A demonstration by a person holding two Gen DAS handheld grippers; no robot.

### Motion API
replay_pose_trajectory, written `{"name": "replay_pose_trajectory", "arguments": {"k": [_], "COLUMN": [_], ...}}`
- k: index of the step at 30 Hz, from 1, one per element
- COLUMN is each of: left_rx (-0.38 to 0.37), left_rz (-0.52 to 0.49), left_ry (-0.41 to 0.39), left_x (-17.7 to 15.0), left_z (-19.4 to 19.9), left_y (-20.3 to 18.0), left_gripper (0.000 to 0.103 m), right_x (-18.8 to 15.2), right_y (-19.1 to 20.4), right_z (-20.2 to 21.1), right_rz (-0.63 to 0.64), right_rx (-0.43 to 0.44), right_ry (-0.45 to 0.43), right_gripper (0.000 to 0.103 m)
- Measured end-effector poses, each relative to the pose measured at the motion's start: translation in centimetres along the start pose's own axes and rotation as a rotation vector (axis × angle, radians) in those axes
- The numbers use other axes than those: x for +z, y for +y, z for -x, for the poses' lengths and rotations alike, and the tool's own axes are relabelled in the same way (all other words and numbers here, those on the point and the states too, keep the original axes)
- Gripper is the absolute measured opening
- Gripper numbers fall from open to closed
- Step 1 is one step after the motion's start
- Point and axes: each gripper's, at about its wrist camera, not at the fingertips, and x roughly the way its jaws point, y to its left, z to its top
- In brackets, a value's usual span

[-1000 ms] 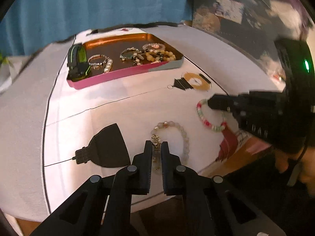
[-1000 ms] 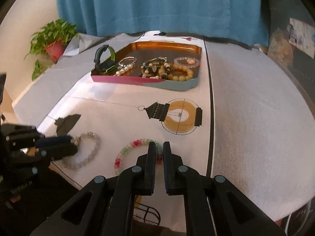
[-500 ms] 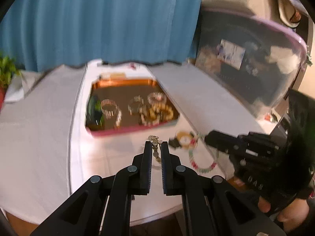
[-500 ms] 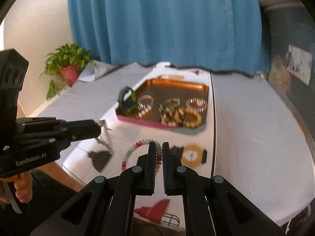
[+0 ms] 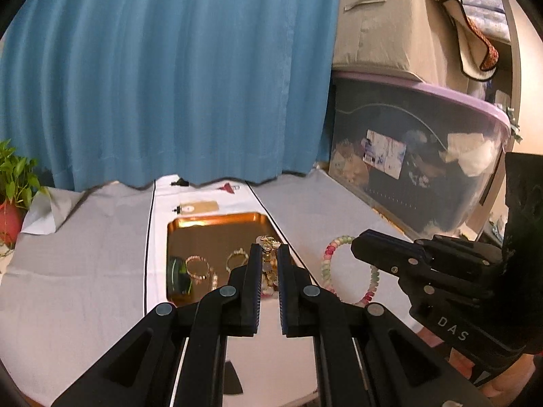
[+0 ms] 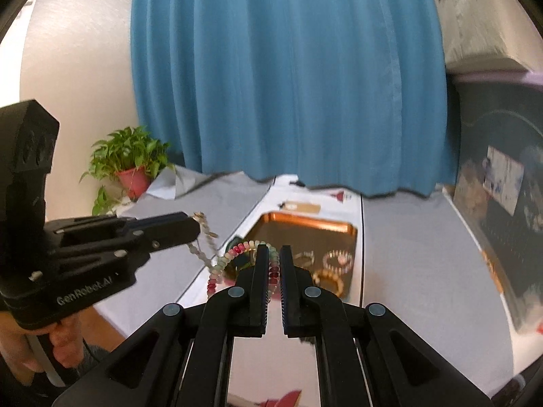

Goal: Organize jewelry
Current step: 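Carry both held bracelets over the tray with both tools, then open both tools to drop the bracelets into the tray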

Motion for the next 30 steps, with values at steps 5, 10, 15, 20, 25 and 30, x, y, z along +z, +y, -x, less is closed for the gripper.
{"name": "replay_pose_trajectory", "arguments": {"k": [5, 10, 15, 20, 25, 30], "left_rx": [-0.001, 0.016, -0.024, -0.052, -0.026, 0.01], "left_rz": [0.011, 0.019, 0.097, 0.143, 0.139, 0.13], "left_ry": [-0.014, -0.033, -0.057, -0.036, 0.104, 0.24], "left_x": [0.8, 0.9, 1.2, 0.5, -3.5, -6.1], "left_z": [-1.4, -3.3, -5.2, -8.8, -15.8, -20.0], "left_y": [1.2, 3.3, 6.0, 7.2, 7.5, 7.8], "left_gripper": [0.007, 0.007, 0.007, 0.006, 0.007, 0.007], "right_x": [1.4, 1.7, 1.6, 0.5, -2.4, -5.4], "right_y": [-0.3, -1.6, -3.1, -4.4, -4.8, -5.5], "right_z": [-1.5, -3.6, -6.2, -10.1, -15.8, -20.7], "right_rz": [0.005, -0.032, -0.054, -0.075, -0.062, -0.067], "right_rx": [0.005, 0.002, -0.001, 0.005, 0.007, 0.017], "right_ry": [-0.019, -0.044, -0.043, -0.008, 0.09, 0.2], "right_gripper": [0.006, 0.006, 0.006, 0.006, 0.006, 0.007]}}
